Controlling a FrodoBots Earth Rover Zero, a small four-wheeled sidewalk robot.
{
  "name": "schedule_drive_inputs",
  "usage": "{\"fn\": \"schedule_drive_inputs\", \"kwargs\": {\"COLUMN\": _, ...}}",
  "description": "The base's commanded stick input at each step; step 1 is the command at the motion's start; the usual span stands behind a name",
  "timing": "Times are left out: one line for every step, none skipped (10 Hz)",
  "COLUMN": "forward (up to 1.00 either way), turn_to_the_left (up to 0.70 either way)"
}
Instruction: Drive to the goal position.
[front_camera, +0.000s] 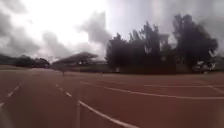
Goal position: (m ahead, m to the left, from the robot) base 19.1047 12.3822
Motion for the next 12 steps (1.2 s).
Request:
{"fn": "schedule_drive_inputs", "kwargs": {"forward": 0.85, "turn_to_the_left": 0.00}}
{"fn": "schedule_drive_inputs", "kwargs": {"forward": 0.85, "turn_to_the_left": 0.00}}
{"fn": "schedule_drive_inputs", "kwargs": {"forward": 0.85, "turn_to_the_left": 0.00}}
{"fn": "schedule_drive_inputs", "kwargs": {"forward": 0.85, "turn_to_the_left": 0.00}}
{"fn": "schedule_drive_inputs", "kwargs": {"forward": 0.85, "turn_to_the_left": 0.00}}
{"fn": "schedule_drive_inputs", "kwargs": {"forward": 0.85, "turn_to_the_left": 0.00}}
{"fn": "schedule_drive_inputs", "kwargs": {"forward": 0.85, "turn_to_the_left": 0.00}}
{"fn": "schedule_drive_inputs", "kwargs": {"forward": 0.85, "turn_to_the_left": 0.00}}
{"fn": "schedule_drive_inputs", "kwargs": {"forward": 0.85, "turn_to_the_left": 0.00}}
{"fn": "schedule_drive_inputs", "kwargs": {"forward": 0.85, "turn_to_the_left": 0.00}}
{"fn": "schedule_drive_inputs", "kwargs": {"forward": 0.85, "turn_to_the_left": 0.00}}
{"fn": "schedule_drive_inputs", "kwargs": {"forward": 0.85, "turn_to_the_left": 0.00}}
